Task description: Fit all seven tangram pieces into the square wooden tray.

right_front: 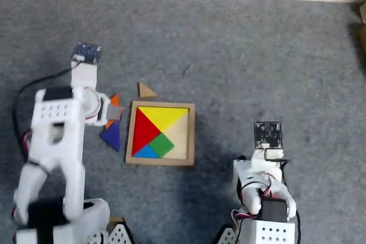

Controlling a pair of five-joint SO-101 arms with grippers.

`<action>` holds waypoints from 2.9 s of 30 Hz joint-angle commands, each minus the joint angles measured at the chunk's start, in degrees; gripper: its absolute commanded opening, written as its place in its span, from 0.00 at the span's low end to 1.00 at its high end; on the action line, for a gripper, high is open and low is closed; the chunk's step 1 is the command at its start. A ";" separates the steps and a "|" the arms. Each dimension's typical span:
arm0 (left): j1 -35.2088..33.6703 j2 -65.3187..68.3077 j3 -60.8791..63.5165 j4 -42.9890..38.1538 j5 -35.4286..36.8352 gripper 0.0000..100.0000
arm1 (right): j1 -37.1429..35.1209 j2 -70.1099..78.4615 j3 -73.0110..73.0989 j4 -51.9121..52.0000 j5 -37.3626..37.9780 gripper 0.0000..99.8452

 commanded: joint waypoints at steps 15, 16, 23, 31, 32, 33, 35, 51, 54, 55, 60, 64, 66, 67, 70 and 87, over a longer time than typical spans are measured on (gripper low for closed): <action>2.59 43.82 -34.15 -0.18 2.81 0.16 | 4.26 -0.22 7.43 0.40 0.62 0.27; 2.68 44.62 -35.38 1.14 2.73 0.14 | 4.35 -0.22 7.43 0.40 0.62 0.27; 5.76 43.56 -40.48 7.82 2.55 0.05 | 4.44 -0.22 7.43 0.40 0.62 0.27; 13.85 32.66 -43.21 15.91 2.99 0.03 | 4.53 -0.22 7.43 0.40 0.62 0.27; 14.29 31.25 -43.30 16.70 2.99 0.03 | 4.53 -0.22 7.43 0.40 0.62 0.27; 14.37 29.67 -43.30 17.67 2.99 0.03 | 4.53 -0.22 7.43 0.40 0.62 0.27; 13.67 26.24 -43.38 19.78 2.64 0.04 | 4.53 -0.22 7.43 0.40 0.62 0.27; -12.88 -6.20 -24.13 37.01 -26.64 0.20 | 4.53 -0.22 7.43 0.40 0.62 0.27; -17.98 -8.22 -16.66 36.31 -33.14 0.20 | 4.53 -0.22 7.43 0.40 0.62 0.27; -20.00 -8.48 -14.46 34.46 -34.99 0.22 | 4.53 -0.22 7.43 0.40 0.62 0.27; -28.88 -8.31 -5.85 23.74 -40.18 0.30 | 4.53 -0.13 7.43 0.40 0.62 0.27; -31.34 -8.31 1.36 17.93 -45.27 0.30 | 4.53 -0.13 7.43 0.40 0.62 0.27; -32.31 -8.31 4.18 14.07 -45.63 0.30 | 4.53 -0.13 7.43 0.40 0.62 0.27; -32.84 -8.31 5.41 11.87 -45.63 0.30 | 4.53 -0.13 7.43 0.40 0.62 0.27; -33.98 -8.22 9.45 5.80 -45.71 0.30 | 4.53 -0.13 7.43 0.40 0.62 0.27; -36.00 17.89 -2.33 1.32 -45.71 0.30 | 4.53 -0.13 7.43 0.40 0.62 0.27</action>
